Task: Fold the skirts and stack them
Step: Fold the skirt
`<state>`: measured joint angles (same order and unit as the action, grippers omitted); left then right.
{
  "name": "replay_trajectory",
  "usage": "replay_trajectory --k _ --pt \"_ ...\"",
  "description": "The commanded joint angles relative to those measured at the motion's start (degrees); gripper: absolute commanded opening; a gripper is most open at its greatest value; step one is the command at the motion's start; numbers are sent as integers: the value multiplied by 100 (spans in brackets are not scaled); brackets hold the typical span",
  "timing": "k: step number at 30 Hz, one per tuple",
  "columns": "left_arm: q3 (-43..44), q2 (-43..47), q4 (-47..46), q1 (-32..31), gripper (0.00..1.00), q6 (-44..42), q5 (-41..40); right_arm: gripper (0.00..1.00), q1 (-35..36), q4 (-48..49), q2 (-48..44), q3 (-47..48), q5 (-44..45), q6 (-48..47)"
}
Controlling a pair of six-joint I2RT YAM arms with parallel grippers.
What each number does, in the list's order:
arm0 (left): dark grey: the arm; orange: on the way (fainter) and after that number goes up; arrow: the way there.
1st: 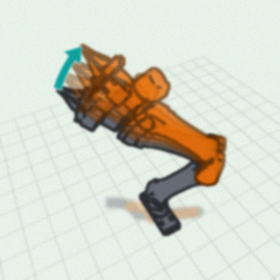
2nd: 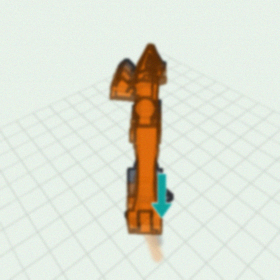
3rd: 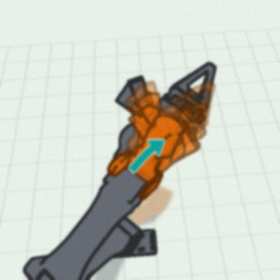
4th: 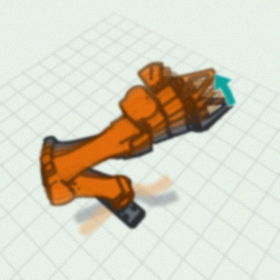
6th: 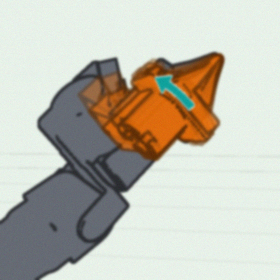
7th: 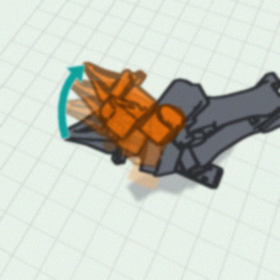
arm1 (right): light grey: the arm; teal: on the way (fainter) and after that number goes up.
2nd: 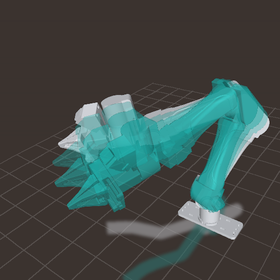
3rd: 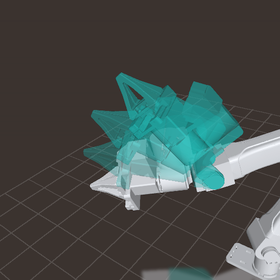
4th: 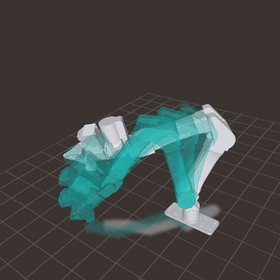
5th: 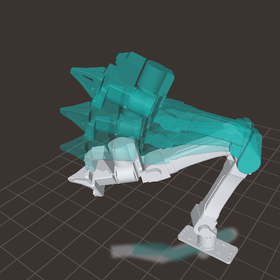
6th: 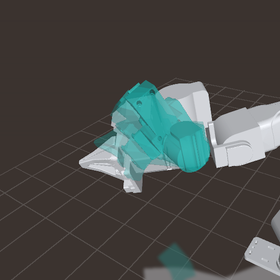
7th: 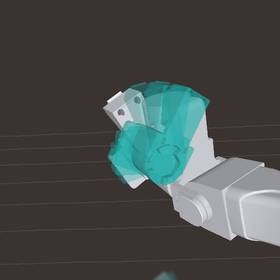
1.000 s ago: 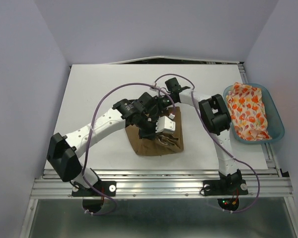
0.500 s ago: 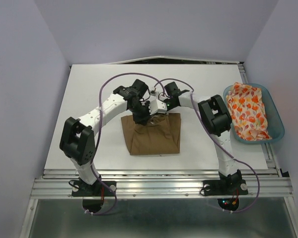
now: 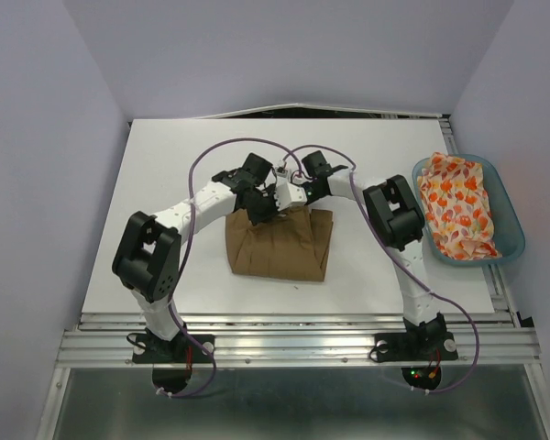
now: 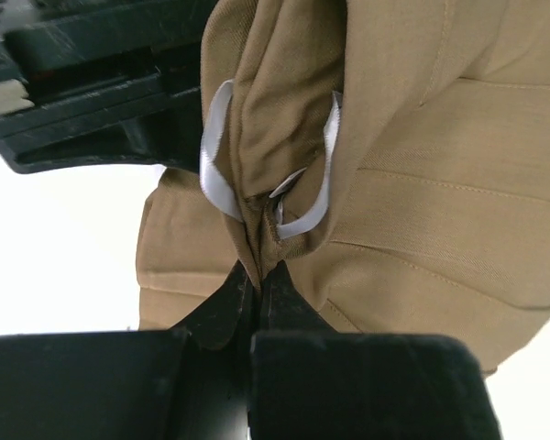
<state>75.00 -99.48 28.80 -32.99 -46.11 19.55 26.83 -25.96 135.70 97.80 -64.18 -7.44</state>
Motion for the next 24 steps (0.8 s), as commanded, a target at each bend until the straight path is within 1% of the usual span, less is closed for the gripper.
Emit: replay_trajectory --k 1,3,4,6,7,10,12,15,17,19,20,21,23,24 --pt "-371 280 -1209 30 0 31 -355 42 130 -155 246 81 143 -56" --pt "-599 280 -1611 30 0 154 -469 43 130 -155 255 108 169 -21" --pt "-688 289 -1727 21 0 172 -600 44 130 -155 255 143 187 -3" --pt "-873 263 -1929 12 0 181 -611 47 130 -164 229 195 265 58" --pt "-917 254 -1939 -5 0 155 -593 48 130 -156 229 230 327 85" --pt "-1163 315 -1983 -146 0 23 -558 54 130 -164 176 485 914 365" --pt "-1356 455 -2001 -216 0 -12 -514 57 51 -155 194 827 1310 663" --pt "-1532 579 -1983 -304 0 -12 -443 65 -151 -147 281 1318 1479 1103" --pt "-1594 667 -1931 -322 0 -12 -408 65 -309 -129 369 1557 1505 1271" --pt "-1655 728 -1887 -348 0 23 -391 60 -406 -16 439 1760 1619 1525" --pt "-1647 746 -1860 -348 0 32 -382 56 -485 72 466 1769 1663 1631" --pt "-1638 763 -1825 -357 0 75 -399 45 -486 134 484 1760 1724 1710" --pt "-1577 799 -1755 -357 0 84 -382 37 -486 187 562 1725 1708 1755" --pt "-1507 860 -1702 -357 0 110 -382 31 -486 231 624 1664 1542 1868"
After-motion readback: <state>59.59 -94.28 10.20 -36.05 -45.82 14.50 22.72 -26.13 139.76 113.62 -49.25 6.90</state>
